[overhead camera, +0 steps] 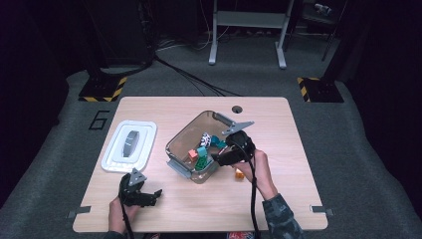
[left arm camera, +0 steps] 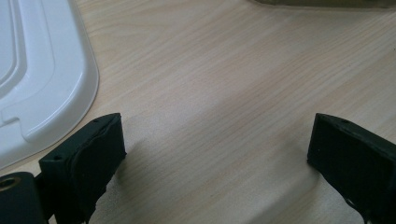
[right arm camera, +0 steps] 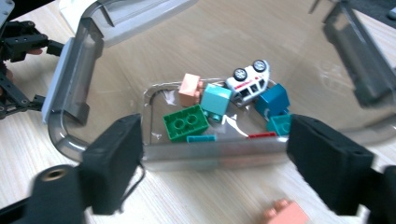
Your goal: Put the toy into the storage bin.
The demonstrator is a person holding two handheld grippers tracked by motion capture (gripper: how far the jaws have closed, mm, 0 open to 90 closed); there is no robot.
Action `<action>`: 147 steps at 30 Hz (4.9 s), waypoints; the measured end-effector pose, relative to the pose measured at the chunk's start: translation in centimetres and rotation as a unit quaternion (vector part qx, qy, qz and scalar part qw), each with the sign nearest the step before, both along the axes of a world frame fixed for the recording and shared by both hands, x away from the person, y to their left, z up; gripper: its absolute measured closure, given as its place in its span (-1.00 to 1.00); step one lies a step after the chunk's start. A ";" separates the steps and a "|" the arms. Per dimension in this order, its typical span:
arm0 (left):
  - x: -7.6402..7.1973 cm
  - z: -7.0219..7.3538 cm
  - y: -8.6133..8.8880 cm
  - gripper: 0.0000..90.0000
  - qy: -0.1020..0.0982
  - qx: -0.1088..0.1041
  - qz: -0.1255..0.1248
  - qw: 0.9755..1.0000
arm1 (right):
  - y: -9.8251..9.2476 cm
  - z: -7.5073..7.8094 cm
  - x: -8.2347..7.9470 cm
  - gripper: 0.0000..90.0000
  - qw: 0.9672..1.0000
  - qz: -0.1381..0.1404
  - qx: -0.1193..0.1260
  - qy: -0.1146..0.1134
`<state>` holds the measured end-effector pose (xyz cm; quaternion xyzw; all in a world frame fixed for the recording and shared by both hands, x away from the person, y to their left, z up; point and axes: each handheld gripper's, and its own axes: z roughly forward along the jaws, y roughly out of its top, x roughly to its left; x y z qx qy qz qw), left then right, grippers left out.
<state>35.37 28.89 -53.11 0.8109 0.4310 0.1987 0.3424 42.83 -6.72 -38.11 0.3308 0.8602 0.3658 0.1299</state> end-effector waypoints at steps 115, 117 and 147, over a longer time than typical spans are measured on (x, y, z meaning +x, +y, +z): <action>0.0 0.0 0.0 -0.91 -0.001 0.002 -0.001 1.000 | -6.5 -7.1 2.3 0.49 0.989 -0.137 -0.005 0.056; 0.0 0.0 0.0 -0.91 -0.001 0.002 -0.001 1.000 | -6.4 -6.8 2.1 0.49 0.989 -0.141 0.000 0.052; 0.0 0.0 0.0 -0.91 0.000 0.002 -0.001 1.000 | -6.4 -2.1 1.4 0.49 0.991 -0.132 0.028 0.005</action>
